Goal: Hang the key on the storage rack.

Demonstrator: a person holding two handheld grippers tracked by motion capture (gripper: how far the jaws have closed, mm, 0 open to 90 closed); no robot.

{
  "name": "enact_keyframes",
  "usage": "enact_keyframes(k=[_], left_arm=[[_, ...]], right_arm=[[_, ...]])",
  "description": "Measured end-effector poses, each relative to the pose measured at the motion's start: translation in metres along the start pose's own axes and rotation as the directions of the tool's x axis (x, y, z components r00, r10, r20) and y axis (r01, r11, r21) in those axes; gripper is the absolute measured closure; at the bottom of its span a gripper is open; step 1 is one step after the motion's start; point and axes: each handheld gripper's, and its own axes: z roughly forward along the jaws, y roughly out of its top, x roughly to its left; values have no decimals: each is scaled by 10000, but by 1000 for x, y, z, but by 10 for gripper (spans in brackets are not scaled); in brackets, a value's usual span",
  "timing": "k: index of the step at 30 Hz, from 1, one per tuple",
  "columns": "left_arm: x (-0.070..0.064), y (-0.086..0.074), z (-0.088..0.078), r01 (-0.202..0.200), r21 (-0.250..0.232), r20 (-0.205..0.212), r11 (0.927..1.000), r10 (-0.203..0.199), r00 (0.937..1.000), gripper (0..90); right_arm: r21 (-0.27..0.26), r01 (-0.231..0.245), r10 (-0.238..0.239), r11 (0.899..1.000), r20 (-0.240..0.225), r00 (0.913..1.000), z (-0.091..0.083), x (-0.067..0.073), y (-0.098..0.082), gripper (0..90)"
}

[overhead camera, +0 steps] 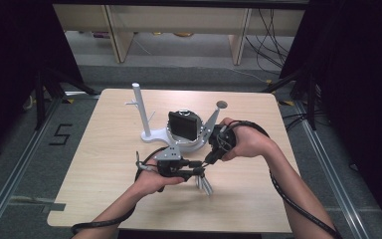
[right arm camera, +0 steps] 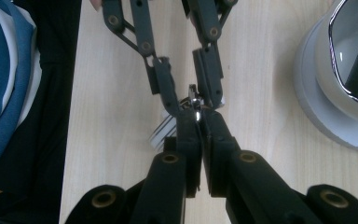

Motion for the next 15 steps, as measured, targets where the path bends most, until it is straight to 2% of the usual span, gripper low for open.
enact_keyframes(k=[2, 3, 5, 13, 14, 15], left_arm=[[-1, 0, 1, -72, 40, -25, 10000, 72, 10000, 736], [-3, 1, 1, -335, 125, -74, 9994, 336, 9994, 738], [-5, 2, 1, -493, 137, -5, 9987, 493, 9988, 740], [-10, 7, -4, -674, 140, -55, 9976, 675, 9977, 744], [-10, 7, -4, -665, 78, 59, 9978, 665, 9978, 744], [-10, 7, -5, -659, 242, -23, 9975, 660, 9978, 744]], right_arm=[[-57, 129, -129, 9999, -61, 9999, 1, 0, 0, 877], [-170, 199, -199, 9997, -31, 9998, 1, 0, 0, 876], [-198, 172, -173, 9997, -86, 9998, 0, 0, 0, 876], [-481, 184, -201, 9987, -351, 9992, -2, 3, 1, 875], [-696, 475, -503, 9964, -391, 9980, -1, 1, 2, 875], [-726, 440, -466, 9964, -335, 9984, -2, 1, 2, 875]])
